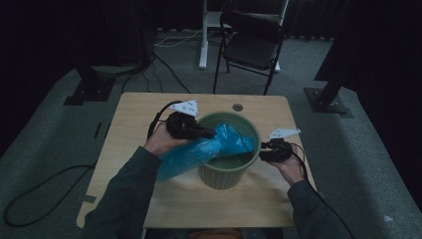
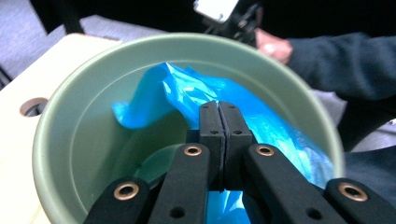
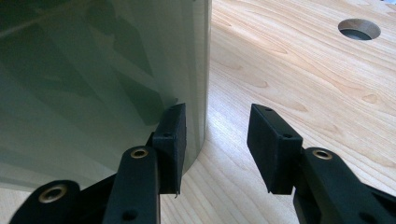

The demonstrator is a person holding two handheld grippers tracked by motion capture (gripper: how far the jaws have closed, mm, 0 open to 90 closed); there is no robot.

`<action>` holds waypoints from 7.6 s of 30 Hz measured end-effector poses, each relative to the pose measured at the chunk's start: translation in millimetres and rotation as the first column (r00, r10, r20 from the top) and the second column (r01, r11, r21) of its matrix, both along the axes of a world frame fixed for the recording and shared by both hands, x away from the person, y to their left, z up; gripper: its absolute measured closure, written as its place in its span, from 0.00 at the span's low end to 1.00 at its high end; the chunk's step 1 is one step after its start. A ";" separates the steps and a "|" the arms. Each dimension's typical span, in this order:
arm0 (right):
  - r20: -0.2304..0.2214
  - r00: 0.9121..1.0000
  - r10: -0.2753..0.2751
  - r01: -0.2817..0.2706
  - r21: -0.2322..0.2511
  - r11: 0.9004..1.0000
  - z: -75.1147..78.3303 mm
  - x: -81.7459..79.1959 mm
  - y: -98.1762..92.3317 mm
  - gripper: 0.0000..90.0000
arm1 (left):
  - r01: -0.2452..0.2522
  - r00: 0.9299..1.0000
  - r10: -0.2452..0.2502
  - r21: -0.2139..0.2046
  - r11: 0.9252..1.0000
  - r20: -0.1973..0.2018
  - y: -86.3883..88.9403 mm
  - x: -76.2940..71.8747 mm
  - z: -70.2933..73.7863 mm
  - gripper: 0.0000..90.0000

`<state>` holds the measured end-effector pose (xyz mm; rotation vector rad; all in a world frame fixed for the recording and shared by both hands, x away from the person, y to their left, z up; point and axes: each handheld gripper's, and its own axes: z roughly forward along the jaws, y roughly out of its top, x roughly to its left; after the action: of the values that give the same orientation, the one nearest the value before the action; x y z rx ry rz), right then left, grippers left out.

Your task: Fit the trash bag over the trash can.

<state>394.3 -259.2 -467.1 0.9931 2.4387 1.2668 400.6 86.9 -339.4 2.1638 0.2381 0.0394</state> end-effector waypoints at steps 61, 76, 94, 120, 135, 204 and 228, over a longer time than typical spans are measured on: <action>-0.054 0.998 0.020 -0.019 0.024 1.000 -9.2 -10.8 -13.7 0.64 | -0.295 0.950 0.290 -0.021 0.955 -0.116 118.2 -0.2 -53.5 0.41; -0.045 0.999 0.030 -0.028 0.029 0.999 -5.5 -14.7 -13.6 0.64 | -0.248 0.966 0.247 -0.001 0.969 -0.076 102.0 -11.1 -53.1 0.98; -0.013 0.998 0.066 -0.066 0.043 0.997 7.2 -29.0 -12.5 0.63 | -0.235 0.972 0.236 -0.045 0.971 -0.002 72.1 -5.3 -21.4 0.99; 0.024 0.992 0.124 -0.124 0.012 0.992 24.0 -36.2 3.1 0.71 | -0.216 0.974 0.220 -0.072 0.974 0.052 23.8 8.8 7.1 1.00; 0.148 0.983 0.106 -0.121 0.094 0.988 99.1 -42.2 -16.1 0.79 | -0.199 0.973 0.207 -0.078 0.977 0.100 1.6 10.2 28.8 1.00; 0.213 0.938 0.273 -0.284 0.027 0.958 118.9 -19.9 55.1 0.99 | -0.293 0.954 0.297 -0.093 0.952 0.031 65.1 -2.0 6.5 0.65; 0.237 0.947 0.219 -0.225 -0.001 0.974 129.4 -27.0 34.9 0.78 | -0.229 0.970 0.233 -0.052 0.972 0.071 25.3 -8.5 2.0 1.00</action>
<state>367.3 -224.2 -337.7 0.5459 2.4017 1.4004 392.1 112.2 -337.4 2.0768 0.4419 0.2476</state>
